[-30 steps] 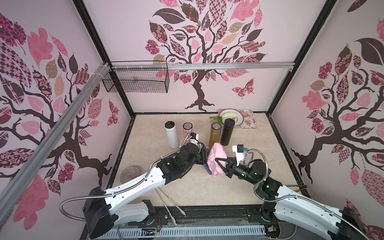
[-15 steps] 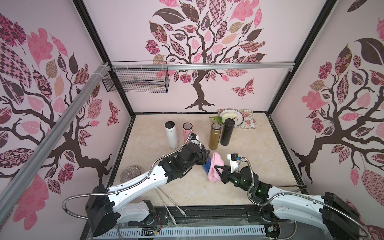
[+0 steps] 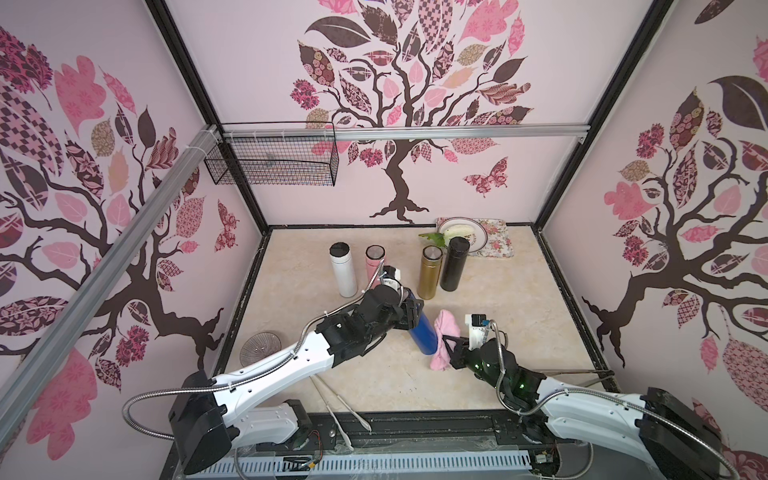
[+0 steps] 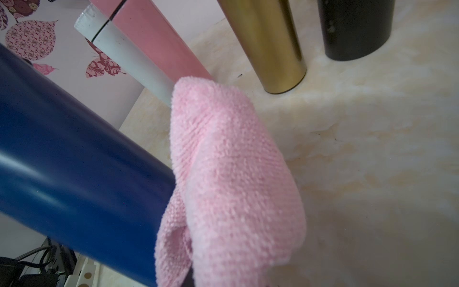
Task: Wipe the surface of the thermos
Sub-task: Wipe the dirt from the surface of the thermos, then place the thermos at the center of the board.
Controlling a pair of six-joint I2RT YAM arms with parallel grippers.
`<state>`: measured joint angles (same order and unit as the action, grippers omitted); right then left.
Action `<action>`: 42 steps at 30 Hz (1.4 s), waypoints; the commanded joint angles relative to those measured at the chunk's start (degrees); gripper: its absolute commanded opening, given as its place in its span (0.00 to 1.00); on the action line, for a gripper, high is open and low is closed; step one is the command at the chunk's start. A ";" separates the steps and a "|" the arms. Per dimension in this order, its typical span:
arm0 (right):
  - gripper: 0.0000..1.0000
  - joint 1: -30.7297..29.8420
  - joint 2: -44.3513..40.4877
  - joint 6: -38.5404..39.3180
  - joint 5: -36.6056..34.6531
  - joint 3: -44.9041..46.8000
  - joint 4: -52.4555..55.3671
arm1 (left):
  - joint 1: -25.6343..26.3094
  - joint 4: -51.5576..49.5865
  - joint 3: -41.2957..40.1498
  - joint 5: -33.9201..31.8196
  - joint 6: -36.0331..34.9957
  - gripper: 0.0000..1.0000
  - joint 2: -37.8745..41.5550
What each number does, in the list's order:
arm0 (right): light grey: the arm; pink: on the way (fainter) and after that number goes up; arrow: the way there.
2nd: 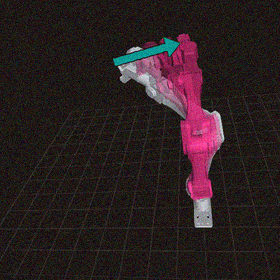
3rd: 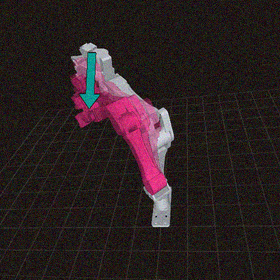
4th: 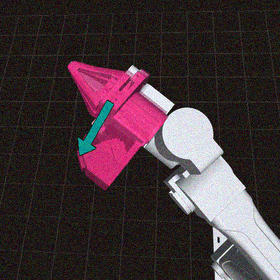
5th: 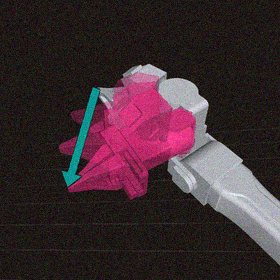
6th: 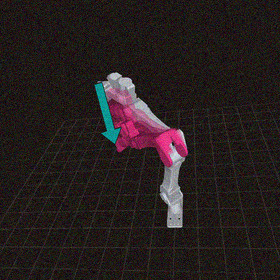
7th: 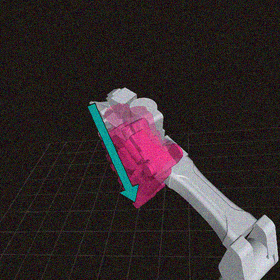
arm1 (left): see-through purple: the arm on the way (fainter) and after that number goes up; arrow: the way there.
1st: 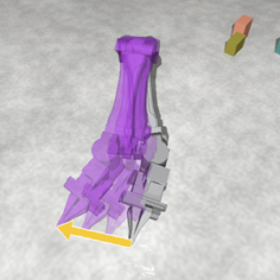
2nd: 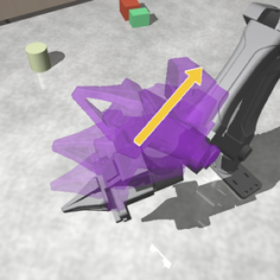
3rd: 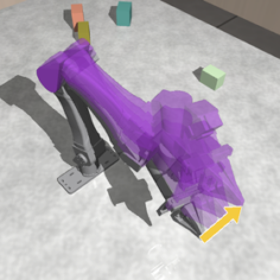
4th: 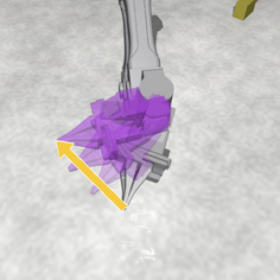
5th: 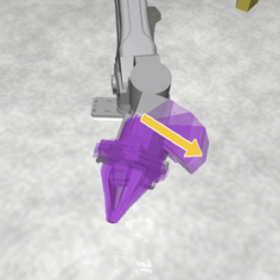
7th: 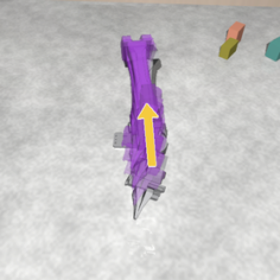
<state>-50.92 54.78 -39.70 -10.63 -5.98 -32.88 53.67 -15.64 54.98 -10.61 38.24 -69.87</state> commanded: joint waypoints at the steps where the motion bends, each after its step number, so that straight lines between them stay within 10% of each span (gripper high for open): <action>1: 0.00 -0.28 0.86 -0.82 4.35 1.03 -2.85 | 0.22 8.38 5.26 -0.52 0.52 0.00 2.36; 24: 0.00 -0.30 3.80 -0.01 13.34 -2.49 -11.72 | 0.21 8.39 7.35 -5.34 -2.99 0.00 1.96; 42: 0.00 9.64 -20.50 9.39 -4.68 -3.75 16.00 | 0.19 -0.13 11.40 -0.31 -5.68 0.00 -6.26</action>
<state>-43.03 37.80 -32.49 -11.11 -6.37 -20.45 53.67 -12.12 63.02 -10.63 35.00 -74.59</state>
